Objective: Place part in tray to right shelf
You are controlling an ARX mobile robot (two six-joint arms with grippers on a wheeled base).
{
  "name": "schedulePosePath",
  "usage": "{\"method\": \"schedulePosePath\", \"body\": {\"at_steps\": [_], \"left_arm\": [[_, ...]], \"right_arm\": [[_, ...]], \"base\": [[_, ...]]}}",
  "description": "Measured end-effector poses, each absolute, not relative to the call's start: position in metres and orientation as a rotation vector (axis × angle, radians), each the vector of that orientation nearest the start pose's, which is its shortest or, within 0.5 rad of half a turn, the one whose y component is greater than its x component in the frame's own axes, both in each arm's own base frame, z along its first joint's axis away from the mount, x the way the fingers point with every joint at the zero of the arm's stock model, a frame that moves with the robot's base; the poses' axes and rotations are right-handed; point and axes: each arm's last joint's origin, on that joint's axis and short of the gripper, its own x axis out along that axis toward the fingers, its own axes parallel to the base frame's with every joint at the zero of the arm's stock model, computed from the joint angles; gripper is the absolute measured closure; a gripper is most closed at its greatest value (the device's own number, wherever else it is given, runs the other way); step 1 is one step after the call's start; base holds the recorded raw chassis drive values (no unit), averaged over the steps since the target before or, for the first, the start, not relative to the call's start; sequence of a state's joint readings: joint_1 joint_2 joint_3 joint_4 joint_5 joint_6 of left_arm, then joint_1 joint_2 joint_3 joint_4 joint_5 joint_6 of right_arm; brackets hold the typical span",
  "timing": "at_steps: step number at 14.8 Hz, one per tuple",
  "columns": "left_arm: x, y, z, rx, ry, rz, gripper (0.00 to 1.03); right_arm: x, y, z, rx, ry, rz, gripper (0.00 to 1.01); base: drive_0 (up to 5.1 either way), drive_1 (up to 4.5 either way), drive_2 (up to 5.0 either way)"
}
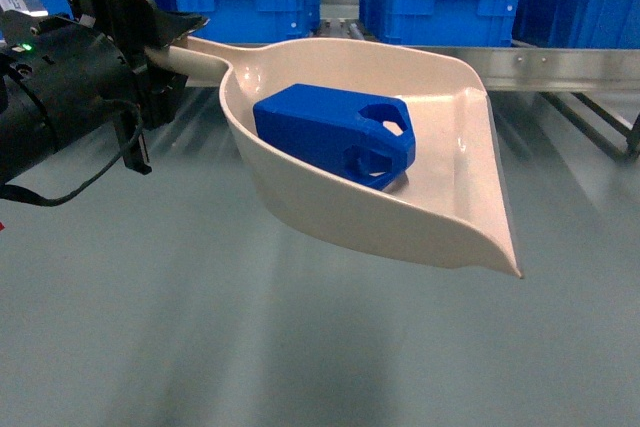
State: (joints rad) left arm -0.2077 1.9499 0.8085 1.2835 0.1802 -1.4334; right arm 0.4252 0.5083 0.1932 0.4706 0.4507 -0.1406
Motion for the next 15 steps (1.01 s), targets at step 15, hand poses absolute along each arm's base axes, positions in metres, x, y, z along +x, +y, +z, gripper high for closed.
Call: {"method": "schedulePosePath", "body": {"at_steps": [15], "left_arm": [[0.36, -0.0838, 0.1642, -1.413, 0.17, -0.425, 0.91]], "right_arm": [[0.1269, 0.0435, 0.2276, -0.074, -0.139, -0.037, 0.03]], "base": [[0.3, 4.31, -3.7]]}}
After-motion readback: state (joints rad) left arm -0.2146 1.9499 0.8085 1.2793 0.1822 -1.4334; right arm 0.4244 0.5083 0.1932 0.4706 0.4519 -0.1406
